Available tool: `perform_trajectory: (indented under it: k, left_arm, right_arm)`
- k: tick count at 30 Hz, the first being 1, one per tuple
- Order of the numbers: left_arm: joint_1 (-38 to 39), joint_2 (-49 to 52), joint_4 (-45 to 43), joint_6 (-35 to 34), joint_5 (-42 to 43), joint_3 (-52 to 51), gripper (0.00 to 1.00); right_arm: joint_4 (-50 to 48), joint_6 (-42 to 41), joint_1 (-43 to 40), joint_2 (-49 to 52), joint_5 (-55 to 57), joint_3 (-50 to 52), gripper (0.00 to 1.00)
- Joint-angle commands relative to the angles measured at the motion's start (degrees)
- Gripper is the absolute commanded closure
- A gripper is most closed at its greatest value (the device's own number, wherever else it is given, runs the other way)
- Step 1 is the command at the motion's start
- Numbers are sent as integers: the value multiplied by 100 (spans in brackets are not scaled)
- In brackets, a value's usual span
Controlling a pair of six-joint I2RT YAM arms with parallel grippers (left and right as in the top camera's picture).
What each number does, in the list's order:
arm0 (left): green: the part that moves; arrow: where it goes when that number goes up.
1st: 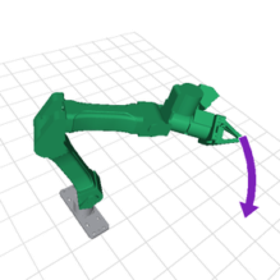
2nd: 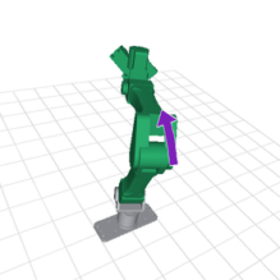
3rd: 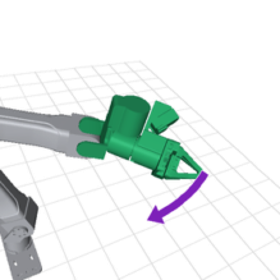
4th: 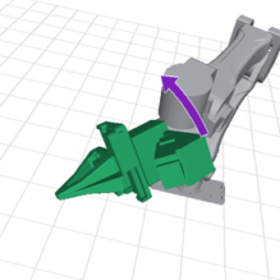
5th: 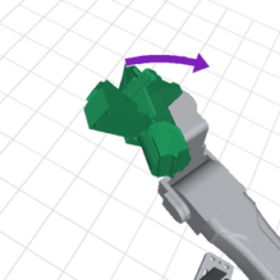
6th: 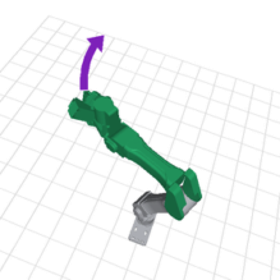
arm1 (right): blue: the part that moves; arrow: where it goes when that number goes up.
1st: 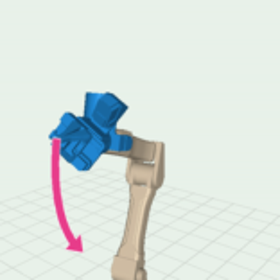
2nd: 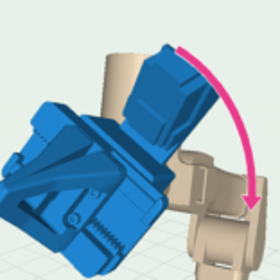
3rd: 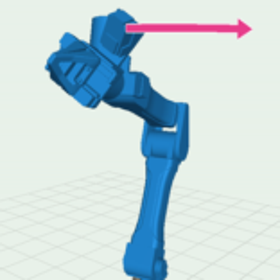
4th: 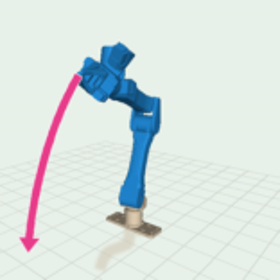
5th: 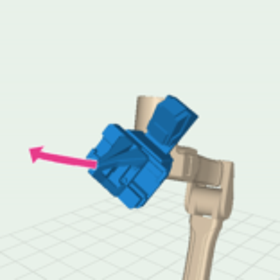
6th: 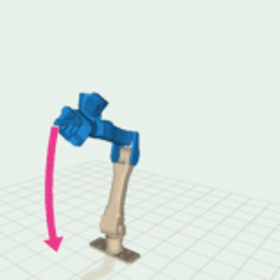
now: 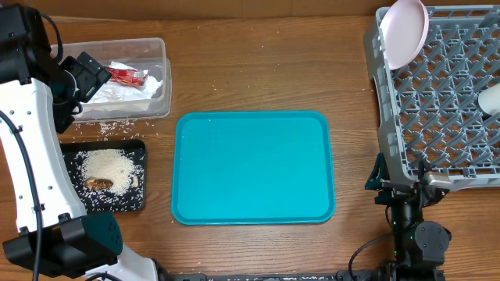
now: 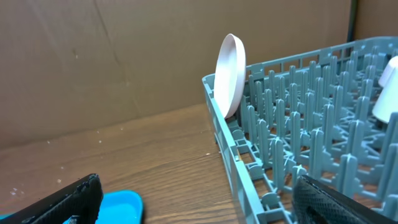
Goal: Sort waste into correct bins and load items into the dishwasher
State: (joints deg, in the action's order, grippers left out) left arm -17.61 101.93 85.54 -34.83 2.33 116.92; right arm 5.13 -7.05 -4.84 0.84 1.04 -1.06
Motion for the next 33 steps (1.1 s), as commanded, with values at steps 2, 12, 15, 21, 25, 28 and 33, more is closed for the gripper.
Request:
perform_trajectory:
  k: [2, 12, 15, 21, 25, 28, 33]
  left_arm:
    - [39, 81, -11, -52, 2, 13, 0]
    - [37, 81, -11, -52, 2, 13, 0]
    - [39, 81, -11, -52, 2, 13, 0]
    - [39, 81, -11, -52, 2, 13, 0]
    - [39, 81, -11, -52, 4, 13, 0]
    - [39, 81, -11, -52, 2, 13, 0]
    - [39, 81, -11, -52, 4, 13, 0]
  right_arm:
    - [-31, 557, -28, -68, 28, 59, 0]
    - [-28, 813, -28, -68, -22, 59, 0]
    - [-31, 813, -28, -68, -74, 59, 0]
    - [-31, 813, -28, -68, -72, 59, 0]
    - [-31, 813, -28, -68, -74, 59, 0]
    - [-31, 813, -28, -68, -74, 59, 0]
    - [-31, 813, -28, -68, -72, 59, 0]
